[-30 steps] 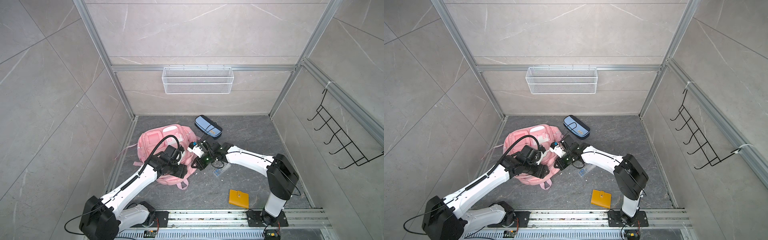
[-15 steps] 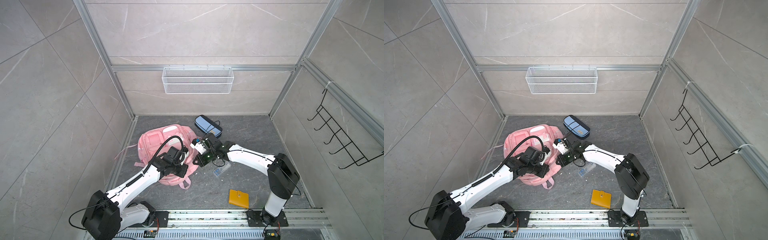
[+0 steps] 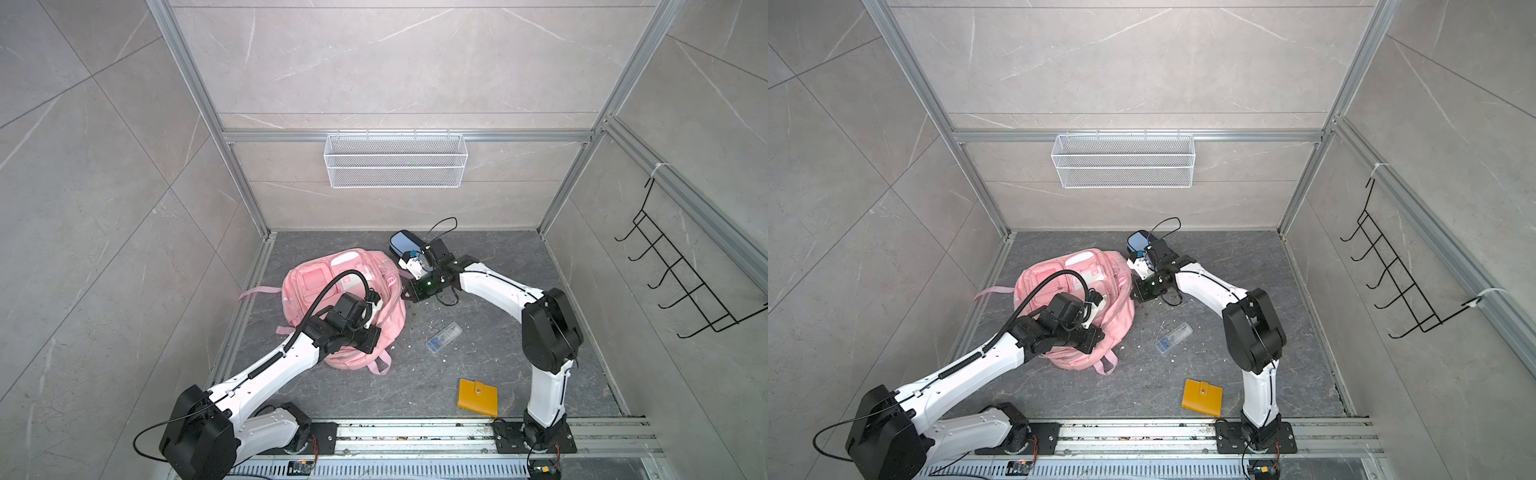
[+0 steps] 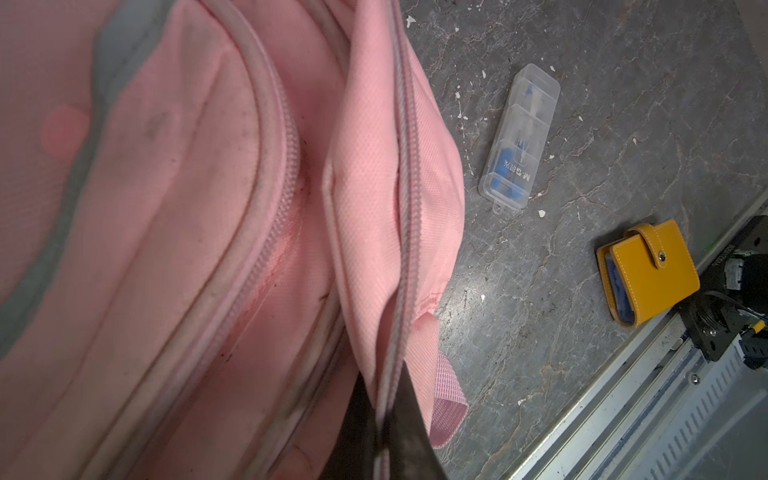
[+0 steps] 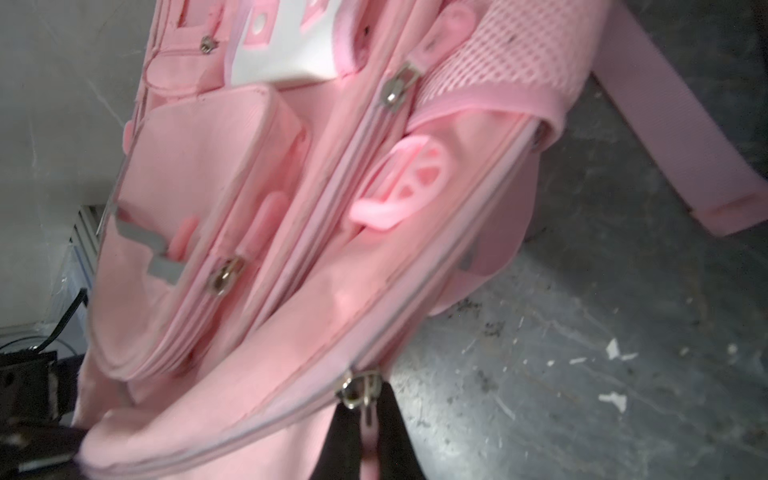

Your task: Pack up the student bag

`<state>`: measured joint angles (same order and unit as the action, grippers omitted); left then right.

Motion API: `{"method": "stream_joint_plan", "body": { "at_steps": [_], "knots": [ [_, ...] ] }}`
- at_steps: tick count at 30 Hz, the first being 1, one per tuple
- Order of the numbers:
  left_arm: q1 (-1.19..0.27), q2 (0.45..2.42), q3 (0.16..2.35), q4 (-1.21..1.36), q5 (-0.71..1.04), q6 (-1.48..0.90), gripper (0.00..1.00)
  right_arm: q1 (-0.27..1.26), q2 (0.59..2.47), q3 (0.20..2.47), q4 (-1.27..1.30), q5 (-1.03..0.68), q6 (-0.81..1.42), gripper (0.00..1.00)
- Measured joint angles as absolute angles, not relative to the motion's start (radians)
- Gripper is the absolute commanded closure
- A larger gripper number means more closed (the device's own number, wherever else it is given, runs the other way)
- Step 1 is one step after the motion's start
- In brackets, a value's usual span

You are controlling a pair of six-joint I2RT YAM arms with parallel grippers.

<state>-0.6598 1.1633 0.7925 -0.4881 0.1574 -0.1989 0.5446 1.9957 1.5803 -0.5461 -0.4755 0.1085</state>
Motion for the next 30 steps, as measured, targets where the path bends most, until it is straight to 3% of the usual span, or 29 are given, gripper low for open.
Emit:
{"method": "stream_joint_plan", "body": {
  "at_steps": [13, 17, 18, 20, 22, 25, 30],
  "knots": [
    [-0.674, 1.148, 0.776, -0.515, 0.139, -0.218, 1.0, 0.51, 2.236, 1.843, -0.606, -0.404, 0.025, 1.0],
    [-0.675, 1.139, 0.776, -0.532, 0.135, -0.236, 1.0, 0.51, 2.234, 1.84, -0.621, -0.413, -0.019, 0.87],
    [-0.675, 1.139, 0.776, -0.537, 0.136, -0.241, 0.93, 0.511, 2.222, 1.813, -0.608, -0.411, -0.035, 0.83],
    [-0.677, 1.139, 0.776, -0.563, 0.144, -0.254, 0.69, 0.517, 2.18, 1.741, -0.588, -0.399, -0.067, 0.75],
    [-0.684, 1.139, 0.776, -0.587, 0.169, -0.276, 0.53, 0.526, 2.115, 1.66, -0.586, -0.377, -0.1, 0.6],
    [-0.691, 1.134, 0.789, -0.601, 0.205, -0.309, 0.45, 0.559, 2.003, 1.559, -0.583, -0.355, -0.13, 0.4],
    [-0.691, 1.089, 0.841, -0.634, 0.239, -0.349, 0.43, 0.596, 1.834, 1.467, -0.559, -0.353, -0.151, 0.31]
  ]
}}
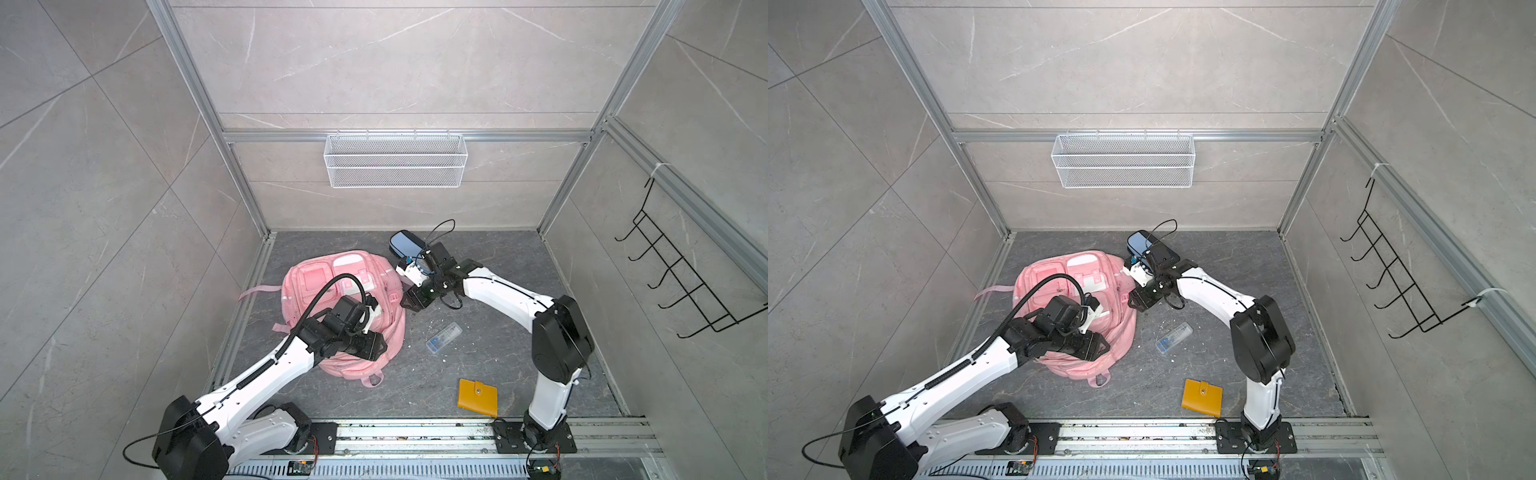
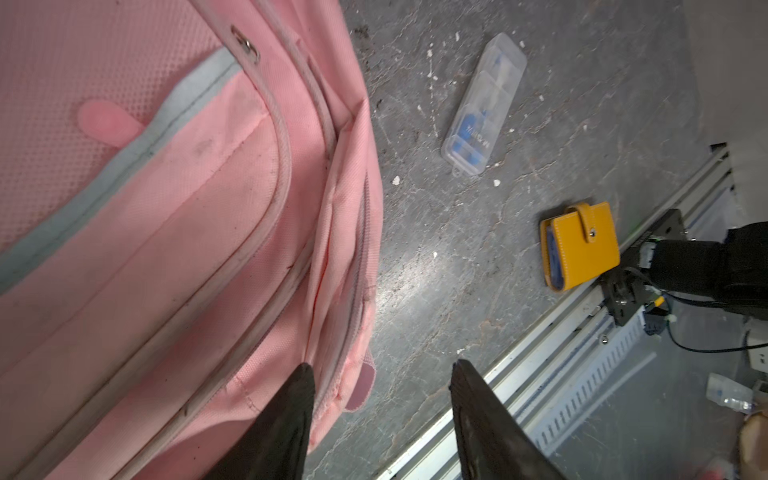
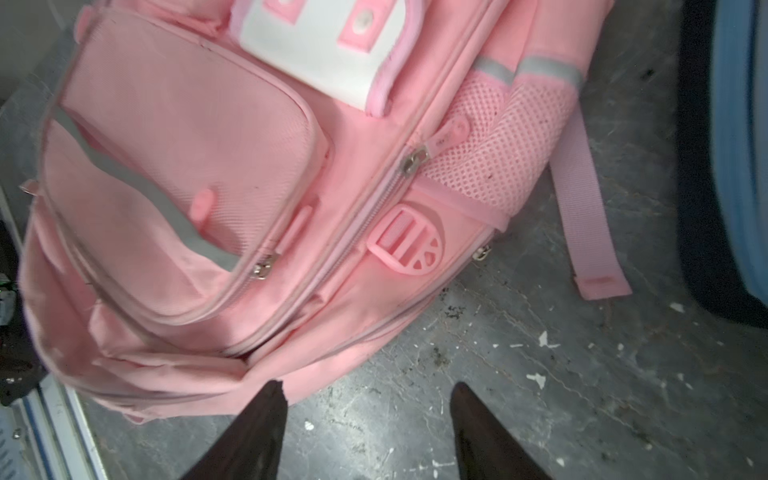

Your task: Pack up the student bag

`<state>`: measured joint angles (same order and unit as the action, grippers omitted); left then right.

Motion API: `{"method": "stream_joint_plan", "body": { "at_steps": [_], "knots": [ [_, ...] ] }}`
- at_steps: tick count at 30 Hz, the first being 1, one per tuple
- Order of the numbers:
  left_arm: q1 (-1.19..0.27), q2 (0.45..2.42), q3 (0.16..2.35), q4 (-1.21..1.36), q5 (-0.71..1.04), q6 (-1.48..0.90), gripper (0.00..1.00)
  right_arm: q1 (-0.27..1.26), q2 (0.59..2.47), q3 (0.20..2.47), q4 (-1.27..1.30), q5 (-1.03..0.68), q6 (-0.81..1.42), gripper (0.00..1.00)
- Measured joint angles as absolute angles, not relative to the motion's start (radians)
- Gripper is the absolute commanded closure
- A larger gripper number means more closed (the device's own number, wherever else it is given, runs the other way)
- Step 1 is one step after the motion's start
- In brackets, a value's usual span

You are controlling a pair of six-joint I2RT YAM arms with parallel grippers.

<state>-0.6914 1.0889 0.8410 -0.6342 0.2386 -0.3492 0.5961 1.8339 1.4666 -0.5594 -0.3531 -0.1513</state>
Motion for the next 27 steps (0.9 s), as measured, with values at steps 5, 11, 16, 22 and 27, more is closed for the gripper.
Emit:
{"method": "stream_joint_plan", "body": {
  "at_steps": [5, 11, 16, 22, 27],
  "knots": [
    [-0.669, 1.045, 0.901, -0.685, 0.243, -0.372, 0.42, 0.583, 1.8, 1.466, -0.493, -0.377, -0.243, 0.3],
    [-0.536, 1.06, 0.913, -0.736, 0.298, -0.429, 0.41, 0.559, 1.946, 1.636, -0.513, -0.426, -0.453, 0.29],
    [-0.406, 1.044, 0.901, -0.733, 0.379, -0.537, 0.41, 0.551, 2.097, 1.81, -0.576, -0.482, -0.656, 0.3],
    [-0.356, 1.018, 0.894, -0.735, 0.431, -0.645, 0.41, 0.535, 2.331, 2.144, -0.765, -0.551, -0.833, 0.31],
    [-0.334, 1.016, 0.889, -0.741, 0.45, -0.699, 0.41, 0.508, 2.458, 2.355, -0.889, -0.574, -0.913, 0.3]
  ]
}}
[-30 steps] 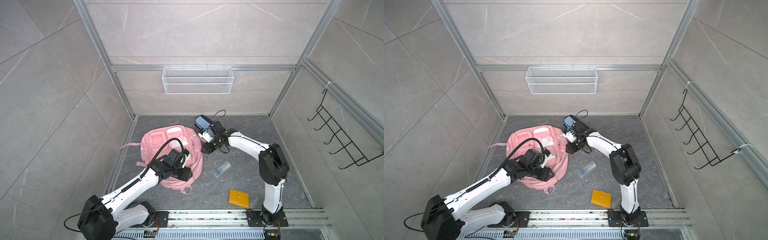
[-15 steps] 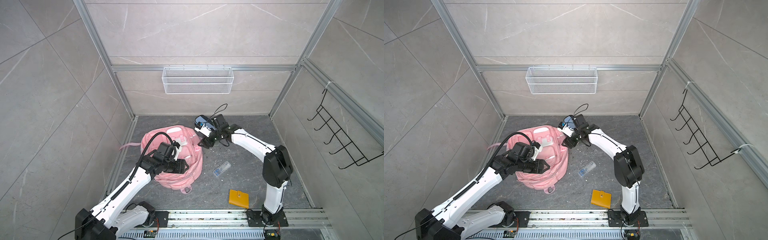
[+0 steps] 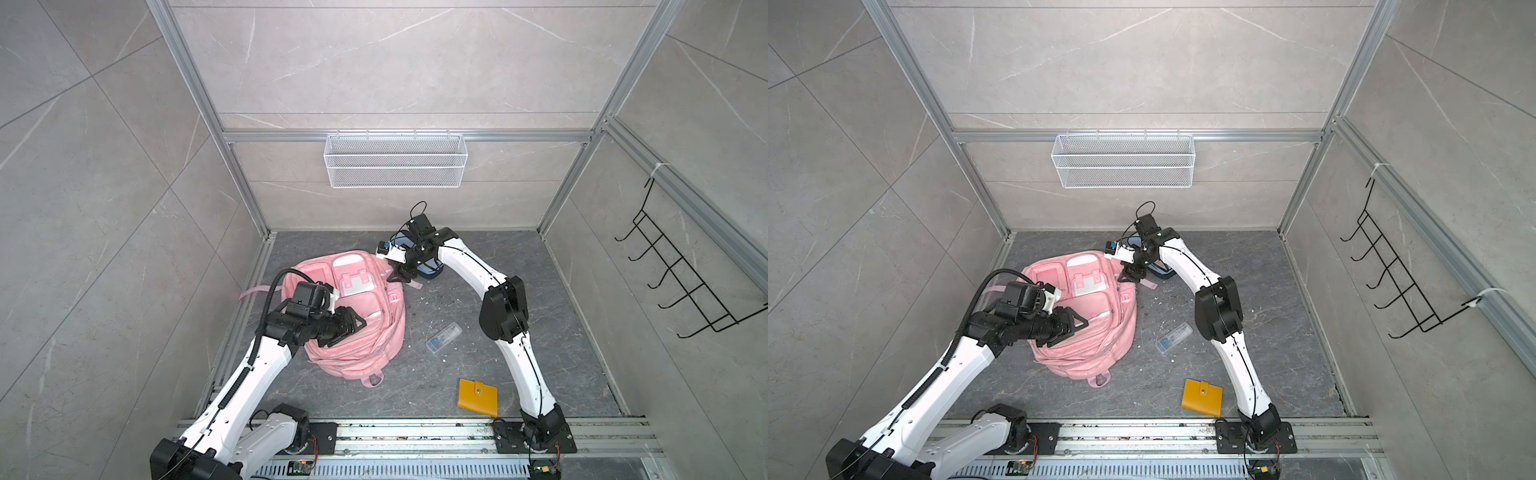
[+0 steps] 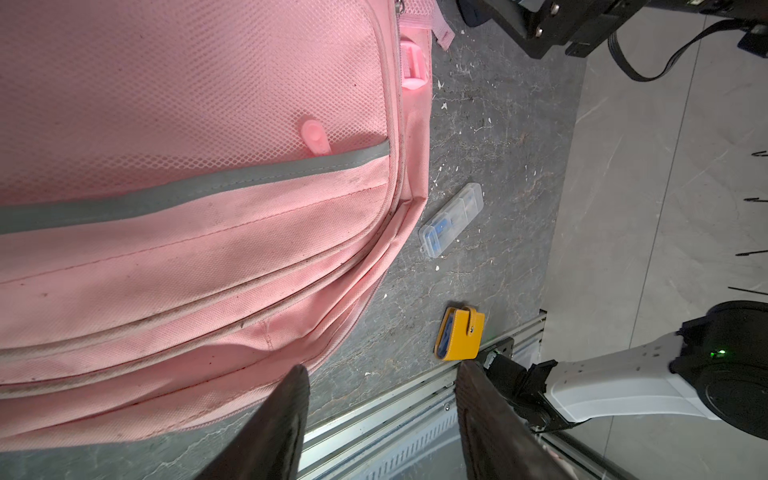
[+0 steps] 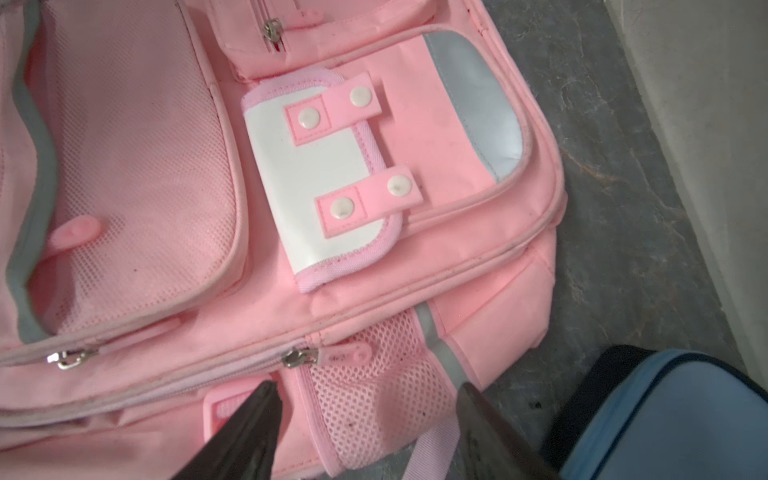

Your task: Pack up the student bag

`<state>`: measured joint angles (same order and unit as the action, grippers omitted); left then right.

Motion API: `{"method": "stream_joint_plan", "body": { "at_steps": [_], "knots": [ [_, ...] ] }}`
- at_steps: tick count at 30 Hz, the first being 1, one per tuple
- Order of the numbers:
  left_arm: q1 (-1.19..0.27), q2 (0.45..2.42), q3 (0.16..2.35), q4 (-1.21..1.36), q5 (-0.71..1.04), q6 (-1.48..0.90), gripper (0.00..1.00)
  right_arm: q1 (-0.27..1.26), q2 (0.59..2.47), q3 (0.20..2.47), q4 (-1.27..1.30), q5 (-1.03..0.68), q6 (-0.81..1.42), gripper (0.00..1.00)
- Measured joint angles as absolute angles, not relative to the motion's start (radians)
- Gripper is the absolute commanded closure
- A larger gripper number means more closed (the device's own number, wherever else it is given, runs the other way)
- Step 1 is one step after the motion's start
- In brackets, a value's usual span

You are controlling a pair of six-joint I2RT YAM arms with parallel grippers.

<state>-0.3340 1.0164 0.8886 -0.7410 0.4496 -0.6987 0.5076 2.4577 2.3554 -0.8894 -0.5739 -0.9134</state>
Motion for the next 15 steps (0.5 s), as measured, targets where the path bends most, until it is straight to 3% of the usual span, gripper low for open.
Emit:
{"method": "stream_joint_plan", "body": {
  "at_steps": [15],
  "knots": [
    [-0.275, 1.072, 0.878, -0.755, 0.498, -0.731, 0.42, 0.528, 2.58, 2.476, -1.064, -0.637, -0.992, 0.35]
  ]
}}
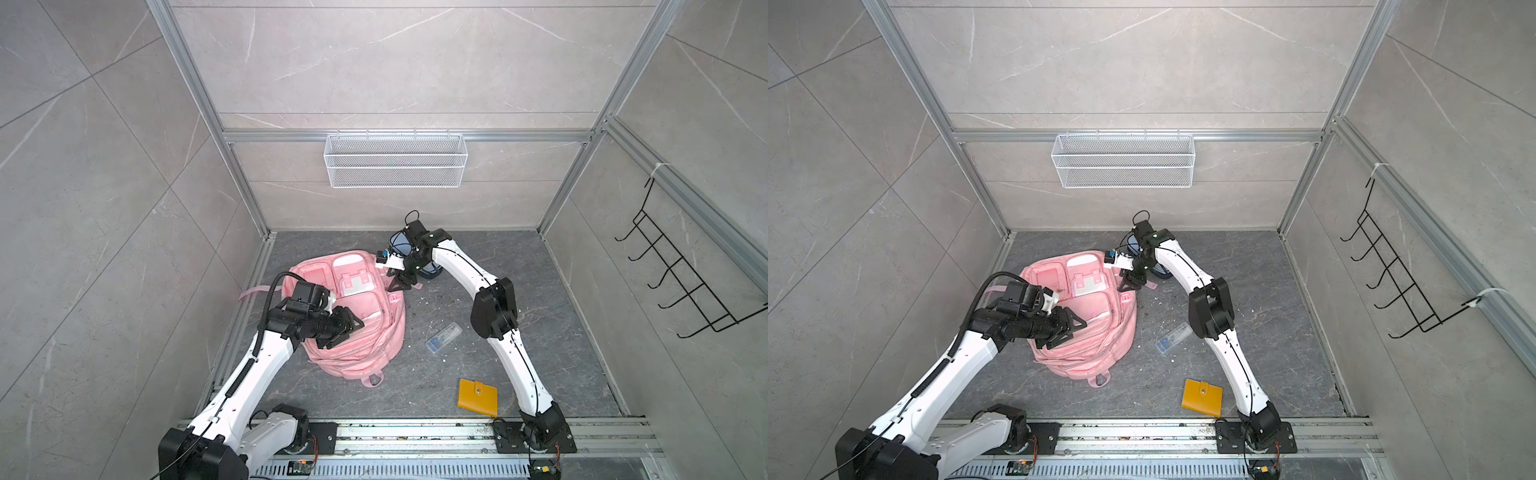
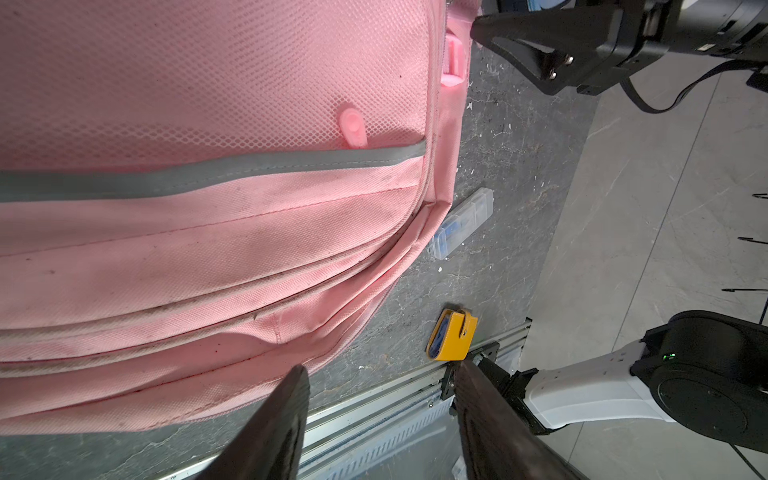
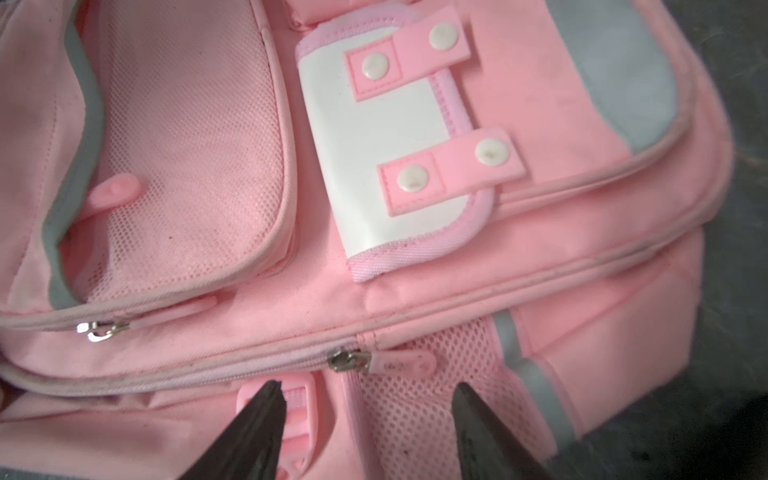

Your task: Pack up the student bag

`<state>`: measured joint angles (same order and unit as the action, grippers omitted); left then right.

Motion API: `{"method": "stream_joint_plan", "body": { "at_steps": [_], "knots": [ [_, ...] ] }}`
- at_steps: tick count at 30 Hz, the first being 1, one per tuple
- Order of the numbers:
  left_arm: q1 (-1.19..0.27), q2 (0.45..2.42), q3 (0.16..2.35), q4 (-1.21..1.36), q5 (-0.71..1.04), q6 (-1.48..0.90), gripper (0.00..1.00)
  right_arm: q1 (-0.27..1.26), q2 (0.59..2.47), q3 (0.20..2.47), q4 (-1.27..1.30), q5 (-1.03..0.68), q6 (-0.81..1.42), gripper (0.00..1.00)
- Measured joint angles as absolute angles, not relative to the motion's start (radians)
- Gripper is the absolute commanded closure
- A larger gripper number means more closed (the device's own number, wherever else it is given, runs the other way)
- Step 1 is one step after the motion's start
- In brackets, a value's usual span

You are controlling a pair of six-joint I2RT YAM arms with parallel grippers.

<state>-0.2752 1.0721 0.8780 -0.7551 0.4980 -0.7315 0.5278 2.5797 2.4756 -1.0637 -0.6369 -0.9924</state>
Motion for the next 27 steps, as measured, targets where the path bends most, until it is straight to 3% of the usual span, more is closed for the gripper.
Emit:
{"method": "stream_joint_plan", "body": {
  "at_steps": [11, 19, 27],
  "knots": [
    [-0.119, 1.072, 0.834, -0.755, 0.572, -0.751, 0.42, 0.546, 2.657, 2.545, -1.085, -0.632, -0.992, 0.33],
    [-0.111, 1.051, 0.785, -0.754, 0.582, -0.753, 0.43, 0.546, 2.658, 2.545, -1.085, -0.632, -0.992, 0.31],
    [-0.11, 1.047, 0.783, -0.754, 0.581, -0.754, 0.43, 0.551, 2.658, 2.543, -1.098, -0.632, -0.991, 0.35]
  ]
}}
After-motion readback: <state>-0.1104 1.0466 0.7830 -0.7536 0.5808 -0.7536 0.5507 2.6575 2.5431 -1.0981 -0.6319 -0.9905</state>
